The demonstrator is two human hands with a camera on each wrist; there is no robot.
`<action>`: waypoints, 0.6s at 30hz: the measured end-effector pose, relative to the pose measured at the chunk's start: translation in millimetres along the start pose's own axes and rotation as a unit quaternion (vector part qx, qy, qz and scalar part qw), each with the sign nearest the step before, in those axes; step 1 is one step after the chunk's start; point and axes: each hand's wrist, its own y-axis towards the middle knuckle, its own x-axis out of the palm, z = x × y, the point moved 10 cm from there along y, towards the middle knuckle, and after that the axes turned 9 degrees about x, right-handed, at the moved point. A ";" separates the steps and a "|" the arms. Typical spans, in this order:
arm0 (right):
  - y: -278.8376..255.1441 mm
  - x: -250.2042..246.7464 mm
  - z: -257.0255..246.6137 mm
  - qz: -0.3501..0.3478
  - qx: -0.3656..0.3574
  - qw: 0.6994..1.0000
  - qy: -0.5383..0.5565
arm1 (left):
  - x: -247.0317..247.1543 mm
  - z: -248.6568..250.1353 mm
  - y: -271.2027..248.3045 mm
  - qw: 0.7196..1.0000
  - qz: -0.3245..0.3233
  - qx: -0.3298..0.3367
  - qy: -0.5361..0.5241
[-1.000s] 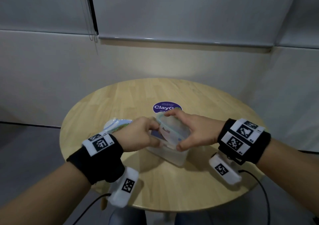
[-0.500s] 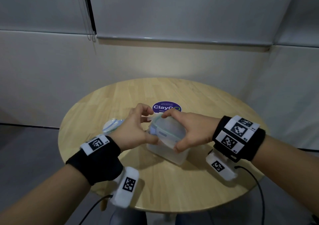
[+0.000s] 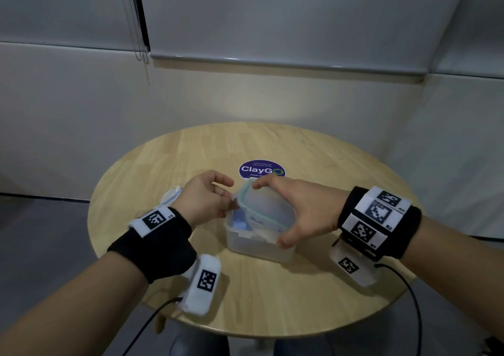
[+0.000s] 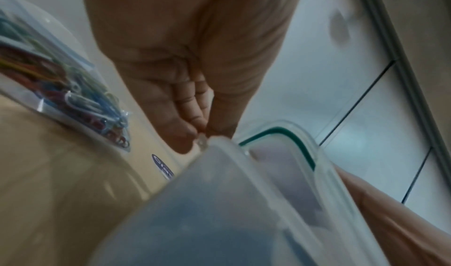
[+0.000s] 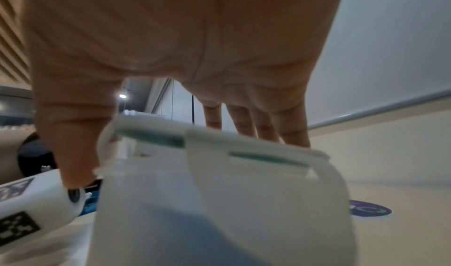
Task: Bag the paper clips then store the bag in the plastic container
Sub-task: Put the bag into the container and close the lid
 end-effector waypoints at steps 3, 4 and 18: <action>0.4 2.6 0.4 -0.007 0.001 1.000 0.003 | -1.6 -8.1 -1.6 0.998 0.001 -0.035 -0.047; 1.2 3.9 0.9 -0.009 0.003 1.000 0.000 | -1.4 -10.2 -2.1 0.996 0.000 -0.050 -0.071; 9.6 13.5 -29.7 -0.040 -0.043 0.996 -0.061 | 30.0 -12.1 -17.5 0.986 -0.103 -0.102 -0.087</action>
